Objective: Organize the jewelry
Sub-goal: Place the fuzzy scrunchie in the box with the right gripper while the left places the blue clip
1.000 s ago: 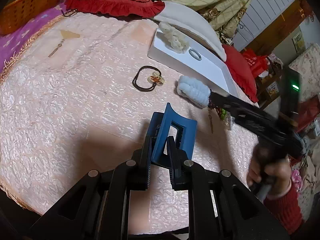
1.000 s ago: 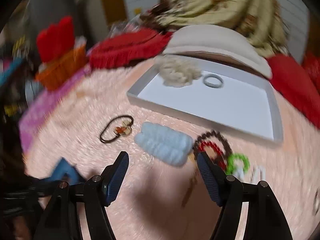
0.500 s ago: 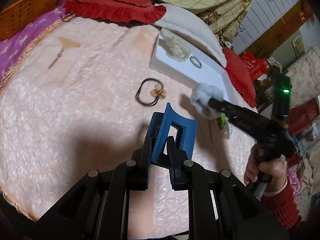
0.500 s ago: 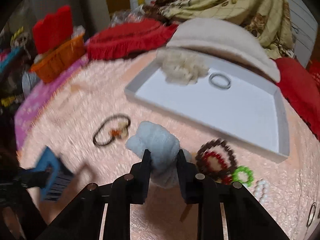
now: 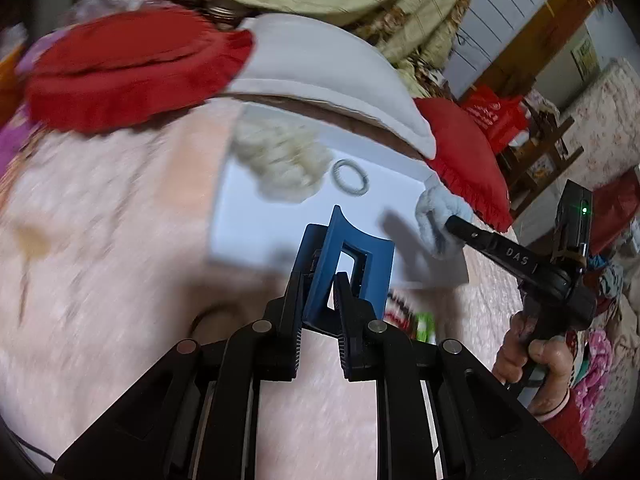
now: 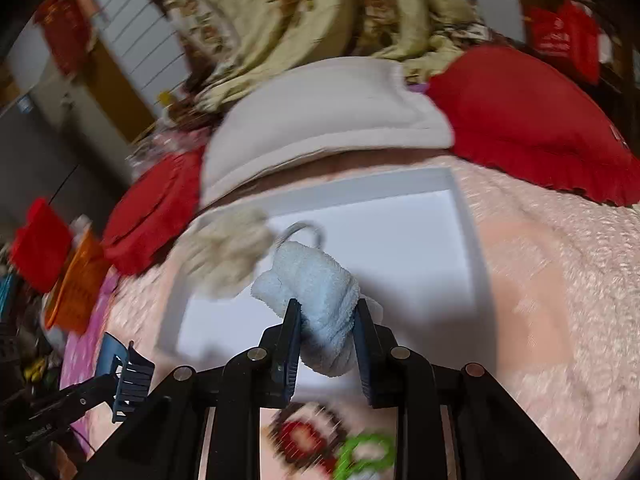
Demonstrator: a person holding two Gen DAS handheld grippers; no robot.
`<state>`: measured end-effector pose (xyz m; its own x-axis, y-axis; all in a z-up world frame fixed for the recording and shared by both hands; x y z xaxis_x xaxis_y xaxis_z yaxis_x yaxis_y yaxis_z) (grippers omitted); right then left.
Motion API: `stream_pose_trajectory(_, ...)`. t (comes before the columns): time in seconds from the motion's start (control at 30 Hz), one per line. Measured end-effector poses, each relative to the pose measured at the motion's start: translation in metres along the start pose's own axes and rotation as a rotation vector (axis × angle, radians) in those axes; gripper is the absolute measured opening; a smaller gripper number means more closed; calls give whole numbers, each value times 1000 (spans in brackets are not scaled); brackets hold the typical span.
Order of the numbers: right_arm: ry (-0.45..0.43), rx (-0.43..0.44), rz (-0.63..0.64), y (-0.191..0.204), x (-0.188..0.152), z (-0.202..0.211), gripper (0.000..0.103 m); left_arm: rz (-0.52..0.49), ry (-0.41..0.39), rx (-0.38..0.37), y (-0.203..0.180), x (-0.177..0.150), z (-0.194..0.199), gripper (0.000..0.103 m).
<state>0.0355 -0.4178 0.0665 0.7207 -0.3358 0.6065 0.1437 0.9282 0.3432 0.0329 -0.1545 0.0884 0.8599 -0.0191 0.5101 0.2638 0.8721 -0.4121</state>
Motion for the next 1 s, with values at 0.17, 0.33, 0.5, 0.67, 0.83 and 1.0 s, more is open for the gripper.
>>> stream_pose_trajectory(0.17, 7, -63, -29, -24, 24, -32, 24, -16, 40, 20, -14, 31, -60, 14)
stream_pose_trajectory(0.33, 22, -63, -67, -41, 41, -59, 29, -22, 57, 60, -11, 48, -101, 13)
stream_pose_trajectory(0.5, 4, -72, -82, -47, 52, -69, 52, -22, 53, 58, -6, 59, -112, 26)
stream_pose_trajectory(0.67, -17, -79, -73, -49, 54, -55, 52, -23, 23, 31, -10, 61, -91, 37)
stream_pose_trajectory(0.83, -42, -71, -62, -54, 38, -15, 52, -30, -16, 17, -12, 51, -47, 38)
stream_pose_trajectory(1.0, -33, -52, -59, -59, 1, 25, 52, -56, -48, 93, 8, 25, 0, 38)
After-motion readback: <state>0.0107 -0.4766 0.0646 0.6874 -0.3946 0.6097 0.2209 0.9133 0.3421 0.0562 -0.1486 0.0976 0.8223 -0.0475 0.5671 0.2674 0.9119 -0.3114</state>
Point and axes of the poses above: each gripper's, at about its wrist camera, not at the fingertips, and z roughly against the way its jaws point, y to its left, x to its top, the point moved 3 cm from there along -z, roughly the way its jaws point, and after that the axes turned 3 degrees about -y, right-handed, at the moved point
